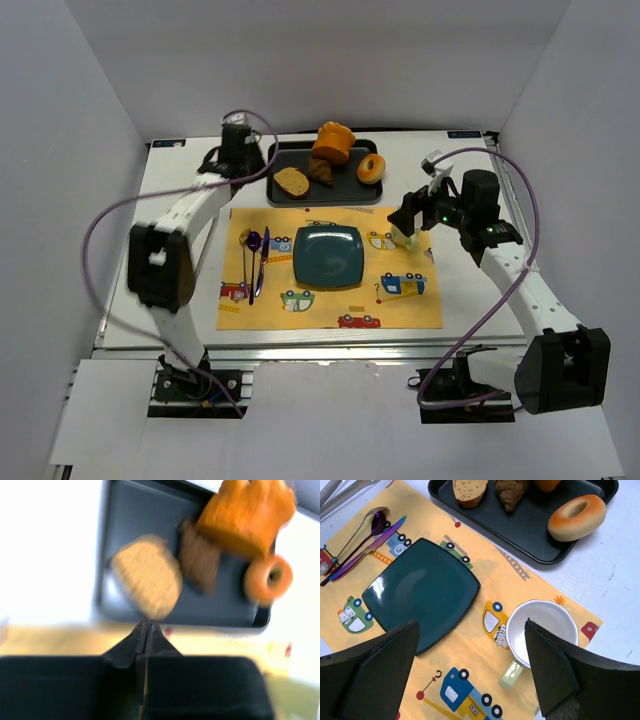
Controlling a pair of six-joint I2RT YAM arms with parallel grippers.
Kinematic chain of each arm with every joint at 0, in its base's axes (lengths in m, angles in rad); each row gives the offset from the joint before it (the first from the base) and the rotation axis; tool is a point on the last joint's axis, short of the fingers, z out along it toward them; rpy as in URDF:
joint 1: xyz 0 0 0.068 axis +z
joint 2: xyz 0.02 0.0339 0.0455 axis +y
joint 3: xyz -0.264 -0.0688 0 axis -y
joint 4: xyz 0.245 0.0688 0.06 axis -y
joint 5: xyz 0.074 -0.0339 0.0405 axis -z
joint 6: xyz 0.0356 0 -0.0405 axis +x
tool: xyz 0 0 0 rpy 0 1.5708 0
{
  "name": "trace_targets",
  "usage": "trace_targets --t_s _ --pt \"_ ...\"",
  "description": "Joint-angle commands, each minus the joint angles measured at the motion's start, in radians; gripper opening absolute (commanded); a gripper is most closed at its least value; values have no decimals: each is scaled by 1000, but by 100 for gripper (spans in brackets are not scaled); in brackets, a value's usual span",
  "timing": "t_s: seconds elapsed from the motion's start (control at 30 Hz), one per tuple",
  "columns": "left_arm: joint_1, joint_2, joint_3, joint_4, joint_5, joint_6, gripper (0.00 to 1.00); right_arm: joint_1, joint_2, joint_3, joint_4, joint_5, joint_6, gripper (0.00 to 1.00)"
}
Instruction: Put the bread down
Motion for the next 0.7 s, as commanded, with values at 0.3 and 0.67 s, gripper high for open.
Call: trace_targets --t_s 0.3,0.67 --pt "368 -750 -713 -342 -93 636 86 147 140 126 -509 -605 -979 89" --pt "411 -483 -692 -224 25 753 87 150 106 48 -401 -543 -862 89"
